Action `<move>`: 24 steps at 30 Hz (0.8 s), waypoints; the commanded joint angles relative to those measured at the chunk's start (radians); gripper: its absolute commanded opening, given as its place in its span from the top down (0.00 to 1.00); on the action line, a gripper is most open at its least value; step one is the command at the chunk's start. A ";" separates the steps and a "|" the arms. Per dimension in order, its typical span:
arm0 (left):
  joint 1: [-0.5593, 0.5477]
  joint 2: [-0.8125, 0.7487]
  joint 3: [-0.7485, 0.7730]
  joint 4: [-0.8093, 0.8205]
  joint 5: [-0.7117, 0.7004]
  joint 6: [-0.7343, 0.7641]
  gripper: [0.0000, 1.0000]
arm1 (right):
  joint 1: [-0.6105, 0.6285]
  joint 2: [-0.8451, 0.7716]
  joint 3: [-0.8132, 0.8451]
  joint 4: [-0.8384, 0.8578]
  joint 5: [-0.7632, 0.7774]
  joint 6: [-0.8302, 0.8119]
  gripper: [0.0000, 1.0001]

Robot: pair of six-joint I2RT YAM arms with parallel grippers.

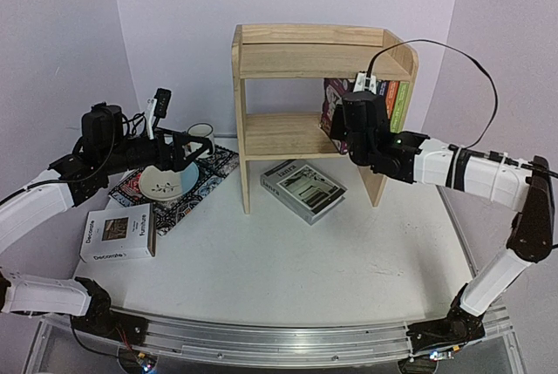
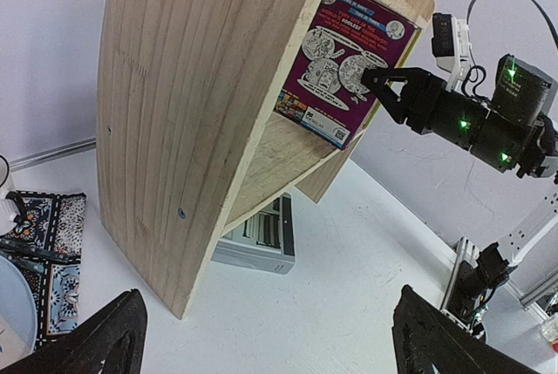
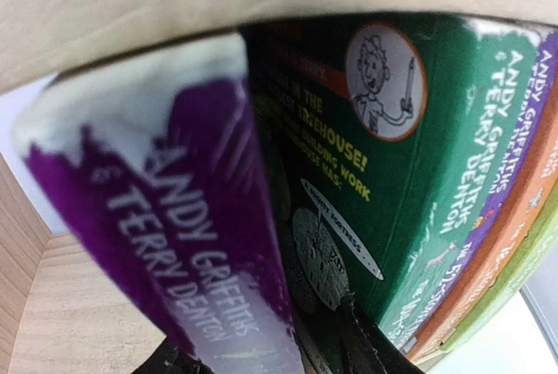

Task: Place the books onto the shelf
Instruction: Adjust the book on the shelf.

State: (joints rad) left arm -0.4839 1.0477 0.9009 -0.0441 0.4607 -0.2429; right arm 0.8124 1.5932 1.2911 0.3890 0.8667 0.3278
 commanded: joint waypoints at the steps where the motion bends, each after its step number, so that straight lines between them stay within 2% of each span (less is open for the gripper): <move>1: 0.001 -0.011 0.023 0.036 0.015 0.000 0.00 | -0.006 -0.063 -0.019 -0.008 0.037 0.024 0.52; 24: 0.001 0.009 0.030 0.040 0.026 -0.006 0.00 | 0.012 -0.147 -0.082 -0.072 -0.071 0.096 0.47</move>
State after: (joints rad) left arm -0.4836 1.0565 0.9009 -0.0437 0.4717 -0.2432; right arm 0.8169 1.4976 1.2212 0.3209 0.7966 0.3961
